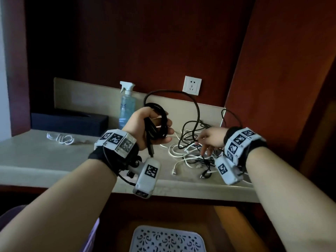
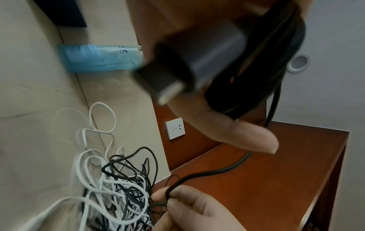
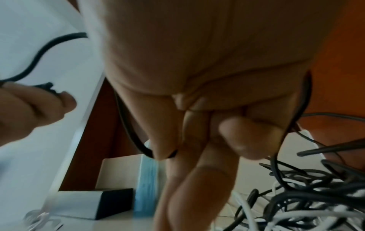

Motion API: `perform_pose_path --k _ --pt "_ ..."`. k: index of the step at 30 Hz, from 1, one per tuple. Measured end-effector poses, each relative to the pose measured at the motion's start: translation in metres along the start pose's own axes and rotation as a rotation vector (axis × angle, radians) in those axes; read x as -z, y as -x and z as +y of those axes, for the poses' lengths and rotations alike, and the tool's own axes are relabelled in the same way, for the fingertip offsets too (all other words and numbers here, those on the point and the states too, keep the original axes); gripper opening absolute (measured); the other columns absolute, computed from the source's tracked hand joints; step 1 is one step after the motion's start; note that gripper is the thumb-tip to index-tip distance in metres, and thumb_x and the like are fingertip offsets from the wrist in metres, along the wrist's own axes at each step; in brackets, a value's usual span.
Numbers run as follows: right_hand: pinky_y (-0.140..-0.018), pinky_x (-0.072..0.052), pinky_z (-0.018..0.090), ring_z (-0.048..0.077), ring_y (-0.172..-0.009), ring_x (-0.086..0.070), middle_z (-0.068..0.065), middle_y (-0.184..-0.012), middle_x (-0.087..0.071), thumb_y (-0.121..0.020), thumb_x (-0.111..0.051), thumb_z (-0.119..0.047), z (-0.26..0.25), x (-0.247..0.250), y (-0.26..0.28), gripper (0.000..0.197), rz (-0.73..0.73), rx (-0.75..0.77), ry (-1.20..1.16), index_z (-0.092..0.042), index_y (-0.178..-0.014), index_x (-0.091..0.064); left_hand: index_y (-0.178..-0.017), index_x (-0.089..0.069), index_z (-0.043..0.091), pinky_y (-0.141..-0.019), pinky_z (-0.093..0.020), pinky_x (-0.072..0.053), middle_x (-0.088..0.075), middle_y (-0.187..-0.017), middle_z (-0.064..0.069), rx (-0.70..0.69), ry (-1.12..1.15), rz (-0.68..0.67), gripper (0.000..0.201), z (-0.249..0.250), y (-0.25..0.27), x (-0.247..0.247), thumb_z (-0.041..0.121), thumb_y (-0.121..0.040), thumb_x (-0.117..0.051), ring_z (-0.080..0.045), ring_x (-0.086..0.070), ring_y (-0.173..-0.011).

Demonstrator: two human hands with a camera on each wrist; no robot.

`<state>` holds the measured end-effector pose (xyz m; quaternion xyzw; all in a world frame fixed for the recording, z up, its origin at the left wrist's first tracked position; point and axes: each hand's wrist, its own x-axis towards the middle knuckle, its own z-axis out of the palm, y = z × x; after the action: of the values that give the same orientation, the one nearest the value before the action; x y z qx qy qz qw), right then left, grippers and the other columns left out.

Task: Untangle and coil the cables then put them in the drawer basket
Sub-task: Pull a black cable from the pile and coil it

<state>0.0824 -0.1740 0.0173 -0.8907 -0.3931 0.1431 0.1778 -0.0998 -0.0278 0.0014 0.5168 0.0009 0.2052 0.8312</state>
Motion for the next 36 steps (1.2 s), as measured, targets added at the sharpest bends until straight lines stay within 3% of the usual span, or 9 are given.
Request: perform_pose_path --k 4,7,9,11,14,17,22,25,36 --pt "-0.039 -0.031 0.008 -0.003 -0.036 -0.046 -0.01 -0.065 -0.055 -0.092 -0.055 -0.033 -0.026 -0.014 0.038 0.029 0.012 0.089 0.315 -0.011 -0.112 -0.058 -0.097 -0.056 0.005 -0.049 -0.029 -0.051 -0.06 -0.083 -0.013 0.007 -0.013 0.03 0.028 0.0 0.026 0.0 0.017 -0.088 -0.031 -0.028 -0.062 -0.064" --pt "-0.064 -0.042 0.013 -0.002 -0.07 -0.054 -0.013 -0.083 -0.057 -0.088 -0.052 -0.049 -0.047 -0.016 0.062 0.04 0.111 0.156 0.516 -0.019 -0.113 -0.062 -0.098 -0.056 0.005 -0.05 -0.028 -0.051 -0.061 -0.083 -0.013 0.012 -0.045 0.03 0.029 0.007 0.045 0.005 0.018 -0.089 -0.031 -0.029 -0.062 -0.066" --pt "-0.089 -0.046 0.028 0.01 -0.095 -0.057 -0.006 -0.104 -0.061 -0.086 -0.049 -0.055 -0.057 -0.019 0.072 0.045 0.255 0.214 0.401 -0.022 -0.116 -0.061 -0.097 -0.055 0.005 -0.049 -0.028 -0.051 -0.061 -0.082 -0.013 0.019 -0.067 0.016 0.028 0.013 0.056 0.01 0.018 -0.089 -0.031 -0.029 -0.061 -0.068" --pt "-0.098 -0.043 0.034 0.01 -0.1 -0.058 -0.007 -0.106 -0.062 -0.09 -0.045 -0.048 -0.066 -0.028 0.078 0.038 0.338 0.347 0.119 -0.021 -0.112 -0.059 -0.096 -0.055 0.006 -0.049 -0.027 -0.049 -0.061 -0.08 -0.013 0.027 -0.086 -0.011 0.027 0.019 0.066 0.016 0.017 -0.089 -0.031 -0.029 -0.061 -0.068" --pt "-0.073 -0.049 0.035 0.016 -0.066 -0.059 -0.003 -0.069 -0.053 -0.099 -0.033 -0.03 -0.087 -0.052 0.09 0.023 0.389 0.544 -0.315 -0.022 -0.092 -0.053 -0.099 -0.056 0.006 -0.05 -0.026 -0.049 -0.063 -0.083 -0.013 0.04 -0.12 -0.054 0.029 0.025 0.082 0.031 0.017 -0.089 -0.032 -0.027 -0.063 -0.065" --pt "-0.046 -0.03 0.023 0.008 -0.046 -0.033 -0.003 -0.058 -0.033 -0.101 -0.031 -0.026 -0.111 -0.071 0.098 0.025 0.645 0.534 -0.412 -0.024 -0.082 -0.047 -0.104 -0.056 0.008 -0.049 -0.027 -0.049 -0.063 -0.085 -0.013 0.06 -0.149 -0.118 0.027 0.03 0.098 0.05 0.016 -0.091 -0.033 -0.026 -0.063 -0.066" --pt "-0.058 -0.031 0.033 0.016 -0.057 -0.044 0.0 -0.06 -0.049 -0.098 -0.041 -0.025 -0.145 -0.113 0.103 0.025 0.833 0.387 -0.138 -0.019 -0.076 -0.052 -0.109 -0.058 0.015 -0.052 -0.03 -0.051 -0.064 -0.095 -0.01 0.047 -0.114 -0.162 0.024 0.032 0.119 0.078 0.016 -0.092 -0.041 -0.024 -0.064 -0.073" --pt "-0.059 -0.029 0.031 0.019 -0.064 -0.047 -0.005 -0.063 -0.047 -0.098 -0.038 -0.031 -0.156 -0.137 0.108 0.028 0.797 0.263 -0.061 -0.02 -0.076 -0.049 -0.113 -0.057 0.017 -0.053 -0.031 -0.053 -0.065 -0.1 -0.004 0.04 -0.123 -0.207 0.036 0.027 0.128 0.081 0.024 -0.078 -0.055 -0.022 -0.065 -0.074" --pt "-0.058 -0.031 0.03 0.023 -0.071 -0.051 0.0 -0.062 -0.048 -0.095 -0.04 -0.04 -0.133 -0.159 0.143 0.036 0.697 0.093 0.116 -0.018 -0.074 -0.059 -0.108 -0.052 0.009 -0.047 -0.024 -0.036 -0.062 -0.098 -0.015 -0.044 0.105 -0.203 0.037 -0.009 0.138 0.055 0.02 -0.073 -0.043 -0.023 -0.05 -0.06"
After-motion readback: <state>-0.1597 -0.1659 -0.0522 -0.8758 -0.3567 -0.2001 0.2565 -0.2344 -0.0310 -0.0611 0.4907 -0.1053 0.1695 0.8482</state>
